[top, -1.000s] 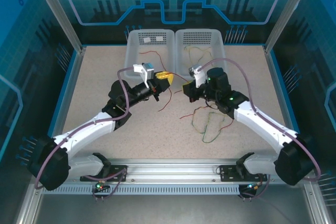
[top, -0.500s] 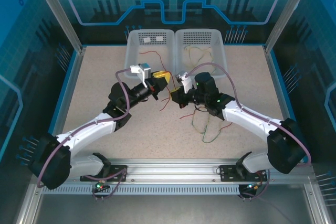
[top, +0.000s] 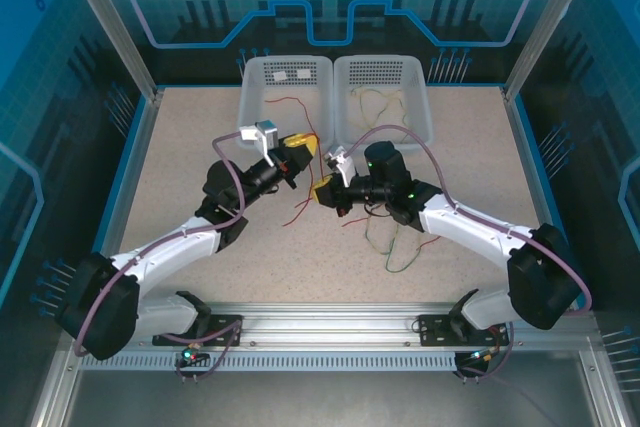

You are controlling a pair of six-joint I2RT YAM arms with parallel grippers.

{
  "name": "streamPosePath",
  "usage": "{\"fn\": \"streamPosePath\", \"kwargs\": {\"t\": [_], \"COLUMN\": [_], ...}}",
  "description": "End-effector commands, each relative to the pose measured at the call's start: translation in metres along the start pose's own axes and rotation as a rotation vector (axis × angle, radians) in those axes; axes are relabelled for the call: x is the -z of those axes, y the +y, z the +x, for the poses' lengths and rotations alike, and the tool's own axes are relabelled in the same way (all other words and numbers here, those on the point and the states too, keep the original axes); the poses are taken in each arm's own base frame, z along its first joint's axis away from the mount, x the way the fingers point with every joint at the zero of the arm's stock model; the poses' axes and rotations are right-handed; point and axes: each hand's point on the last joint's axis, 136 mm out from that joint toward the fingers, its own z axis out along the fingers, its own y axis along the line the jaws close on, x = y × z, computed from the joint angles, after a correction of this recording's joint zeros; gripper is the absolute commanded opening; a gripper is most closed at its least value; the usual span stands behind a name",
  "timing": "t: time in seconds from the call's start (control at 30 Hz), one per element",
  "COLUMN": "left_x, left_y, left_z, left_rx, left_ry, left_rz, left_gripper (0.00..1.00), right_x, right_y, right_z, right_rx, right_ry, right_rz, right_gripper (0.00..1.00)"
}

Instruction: Untangle the cables

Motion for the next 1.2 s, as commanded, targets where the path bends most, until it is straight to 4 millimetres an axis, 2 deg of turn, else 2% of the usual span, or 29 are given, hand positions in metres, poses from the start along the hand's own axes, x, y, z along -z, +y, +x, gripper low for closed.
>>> {"fn": "streamPosePath", "kwargs": {"t": [0.0, 0.07, 0.13, 0.2, 0.3, 0.47, 0.5, 0.63, 0.73, 0.83, 0.93, 1.07, 1.13, 1.17], "left_x": [0.009, 0.014, 0.018, 0.023, 0.033, 0.046, 0.047, 0.045, 0.037, 0.022, 0.007, -0.026, -0.040, -0.049], "left_y": [-0.006, -0.006, -0.005, -0.002, 0.003, 0.021, 0.025, 0.048, 0.085, 0.120, 0.164, 0.220, 0.250, 0.268], "left_z": [-0.038, -0.038, -0.036, -0.033, -0.025, -0.015, -0.015, -0.030, -0.048, -0.065, -0.076, -0.084, -0.081, -0.072], "left_rx": [-0.029, -0.042, -0.056, -0.073, -0.086, -0.101, -0.108, -0.105, -0.036, 0.015, 0.091, 0.194, 0.224, 0.239], "left_ry": [-0.138, -0.133, -0.117, -0.096, -0.070, -0.025, -0.021, -0.051, -0.037, -0.015, 0.005, 0.043, 0.088, 0.129], "left_rz": [0.009, -0.005, -0.020, -0.042, -0.077, -0.170, -0.192, -0.294, -0.452, -0.541, -0.637, -0.678, -0.742, -0.771], "left_gripper": [0.00, 0.00, 0.00, 0.00, 0.00, 0.00, 0.00, 0.00, 0.00, 0.00, 0.00, 0.00, 0.00, 0.00], "right_x": [0.005, 0.013, 0.025, 0.041, 0.070, 0.118, 0.125, 0.155, 0.161, 0.156, 0.153, 0.151, 0.151, 0.151], "right_y": [-0.004, -0.015, -0.029, -0.044, -0.059, -0.061, -0.061, -0.060, -0.061, -0.065, -0.068, -0.069, -0.068, -0.066], "right_z": [0.006, 0.001, -0.004, -0.011, -0.022, -0.042, -0.037, -0.041, -0.034, -0.025, -0.018, -0.015, -0.016, -0.017], "right_rx": [-0.005, -0.018, -0.032, -0.049, -0.051, 0.025, 0.038, 0.025, -0.009, -0.037, -0.055, -0.061, -0.059, -0.056], "right_ry": [0.037, 0.027, 0.013, -0.014, -0.057, -0.170, -0.189, -0.333, -0.382, -0.368, -0.356, -0.360, -0.358, -0.357], "right_rz": [0.070, 0.149, 0.249, 0.354, 0.502, 0.644, 0.655, 0.713, 0.716, 0.716, 0.716, 0.713, 0.709, 0.704], "right_gripper": [0.06, 0.19, 0.27, 0.32, 0.49, 0.65, 0.68, 0.74, 0.75, 0.75, 0.75, 0.75, 0.75, 0.75]}}
